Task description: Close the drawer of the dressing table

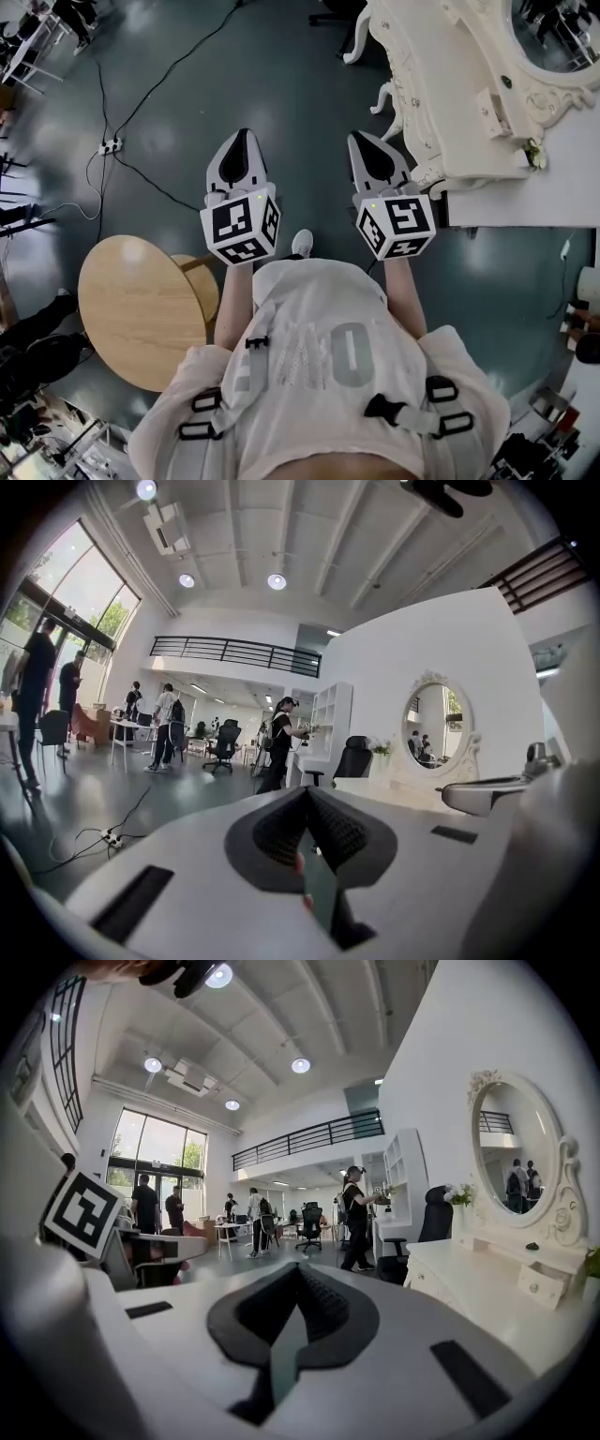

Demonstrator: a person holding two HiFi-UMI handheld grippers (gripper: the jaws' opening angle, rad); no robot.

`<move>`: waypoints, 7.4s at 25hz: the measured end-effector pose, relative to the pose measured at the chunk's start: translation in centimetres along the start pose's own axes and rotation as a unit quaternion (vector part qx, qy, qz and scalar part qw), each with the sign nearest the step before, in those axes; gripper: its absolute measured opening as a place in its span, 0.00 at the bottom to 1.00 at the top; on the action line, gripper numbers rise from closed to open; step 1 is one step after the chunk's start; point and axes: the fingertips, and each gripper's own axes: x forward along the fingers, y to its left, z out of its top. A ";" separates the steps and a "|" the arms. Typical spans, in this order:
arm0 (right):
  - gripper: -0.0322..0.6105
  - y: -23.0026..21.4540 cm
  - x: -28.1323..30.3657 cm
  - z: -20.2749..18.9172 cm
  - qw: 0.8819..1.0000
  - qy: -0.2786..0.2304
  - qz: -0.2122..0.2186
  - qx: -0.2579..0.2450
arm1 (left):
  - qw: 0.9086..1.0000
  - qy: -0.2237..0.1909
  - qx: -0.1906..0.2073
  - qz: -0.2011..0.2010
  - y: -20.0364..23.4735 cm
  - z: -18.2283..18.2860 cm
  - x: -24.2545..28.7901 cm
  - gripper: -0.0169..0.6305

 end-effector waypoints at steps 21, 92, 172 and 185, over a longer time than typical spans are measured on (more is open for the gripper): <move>0.06 1.4 9.9 -0.4 1.000 0.017 0.024 -0.005 | 0.999 -0.001 -0.025 0.023 8.4 -0.5 6.6 0.06; 0.06 -39.1 -8.2 1.0 0.678 -0.058 -0.725 0.105 | 0.717 0.062 0.077 -0.690 -49.3 -1.3 36.6 0.06; 0.06 -45.2 -15.9 -6.9 0.675 -0.004 -0.713 0.190 | 0.671 0.240 0.261 -0.652 -66.3 -26.6 36.2 0.44; 0.06 -44.3 -16.1 -8.5 0.663 0.006 -0.718 0.210 | 0.672 0.260 0.274 -0.636 -65.6 -28.6 36.4 0.34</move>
